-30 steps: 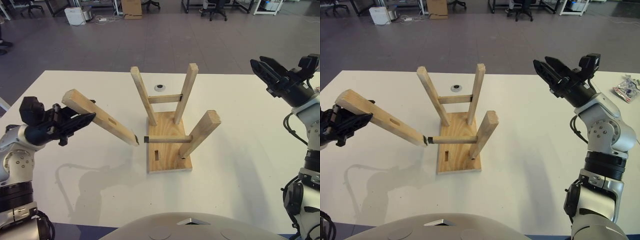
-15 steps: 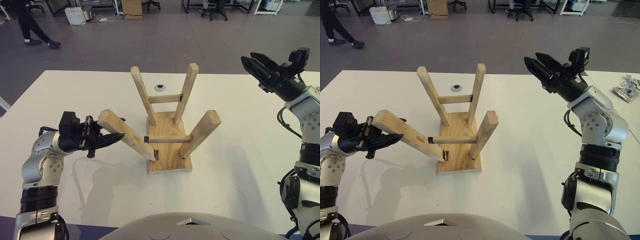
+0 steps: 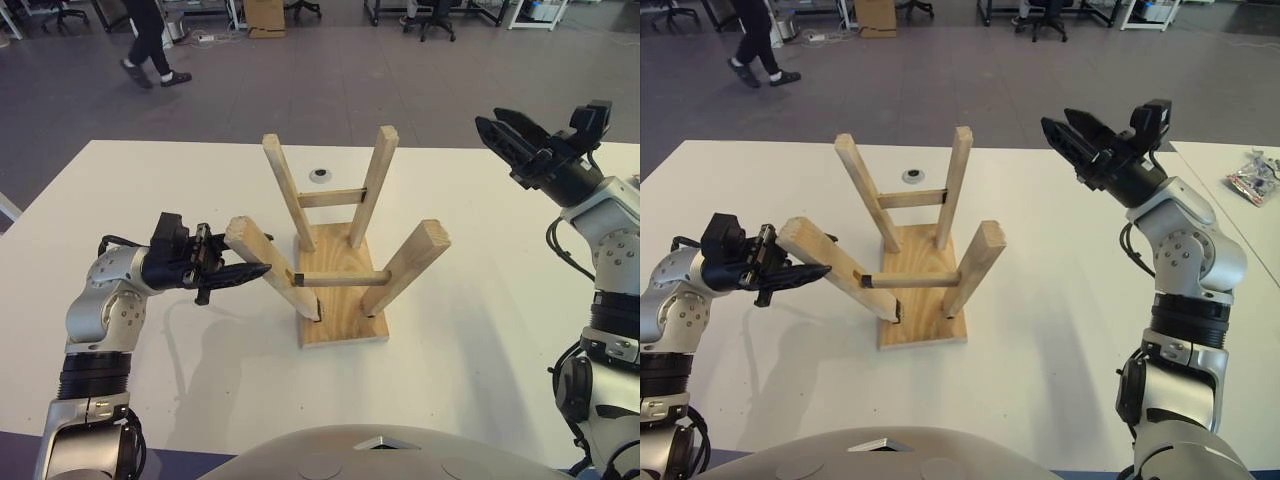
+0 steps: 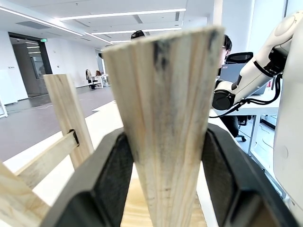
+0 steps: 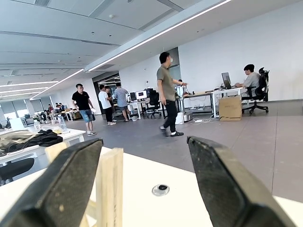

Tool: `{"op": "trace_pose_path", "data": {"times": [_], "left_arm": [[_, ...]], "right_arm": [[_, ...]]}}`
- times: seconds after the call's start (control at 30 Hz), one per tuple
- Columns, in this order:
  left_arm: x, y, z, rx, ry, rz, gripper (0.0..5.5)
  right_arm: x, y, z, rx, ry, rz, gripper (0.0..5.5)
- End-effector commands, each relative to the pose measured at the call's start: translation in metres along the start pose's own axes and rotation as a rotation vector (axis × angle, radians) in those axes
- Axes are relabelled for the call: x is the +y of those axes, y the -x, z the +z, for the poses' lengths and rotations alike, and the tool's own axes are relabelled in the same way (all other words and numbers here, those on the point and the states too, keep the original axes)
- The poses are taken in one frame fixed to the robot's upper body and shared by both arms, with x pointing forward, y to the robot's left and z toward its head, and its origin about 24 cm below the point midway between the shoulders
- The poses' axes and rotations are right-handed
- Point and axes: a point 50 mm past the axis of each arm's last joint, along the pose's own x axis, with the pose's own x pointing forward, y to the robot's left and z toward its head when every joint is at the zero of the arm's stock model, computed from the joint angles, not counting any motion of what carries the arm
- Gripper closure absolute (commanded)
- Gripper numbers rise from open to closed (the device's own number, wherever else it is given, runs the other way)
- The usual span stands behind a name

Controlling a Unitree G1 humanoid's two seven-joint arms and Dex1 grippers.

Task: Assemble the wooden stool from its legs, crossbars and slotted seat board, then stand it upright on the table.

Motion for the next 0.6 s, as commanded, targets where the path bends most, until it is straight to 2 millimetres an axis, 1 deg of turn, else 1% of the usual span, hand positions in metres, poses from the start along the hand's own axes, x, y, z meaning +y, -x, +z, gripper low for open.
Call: {"op": "trace_pose_path", "data": {"times": [0.03, 0.13, 0.17, 0.23, 0.33, 0.4, 0.5, 0.6], "left_arm": [[-0.002, -0.003, -0.006, 0.116, -0.004, -0.015, 3.47], [-0.005, -0.002, -0.014, 0.178, -0.01, 0.021, 3.47], [-0.006, -0.002, -0.016, 0.206, -0.031, 0.042, 3.47], [-0.009, -0.004, -0.02, 0.238, -0.048, 0.071, 3.47], [-0.016, -0.008, -0.026, 0.229, -0.011, 0.11, 3.47], [-0.017, -0.01, -0.027, 0.22, 0.01, 0.118, 3.47], [-0.013, -0.013, -0.025, 0.202, 0.024, 0.131, 3.47], [-0.012, -0.013, -0.025, 0.202, 0.046, 0.13, 3.47]], "right_arm": [[0.013, 0.001, -0.018, 0.045, -0.018, 0.031, 2.17], [0.026, 0.003, -0.029, 0.063, -0.04, 0.053, 2.17], [0.034, 0.002, -0.029, 0.057, -0.042, 0.074, 2.17], [0.049, 0.001, -0.022, 0.023, -0.043, 0.132, 2.17], [0.078, 0.002, 0.001, -0.059, -0.06, 0.279, 2.17], [0.088, 0.002, 0.004, -0.046, -0.07, 0.339, 2.17], [0.09, 0.004, -0.003, 0.007, -0.084, 0.351, 2.17], [0.081, -0.001, -0.019, 0.067, -0.101, 0.32, 2.17]]}}
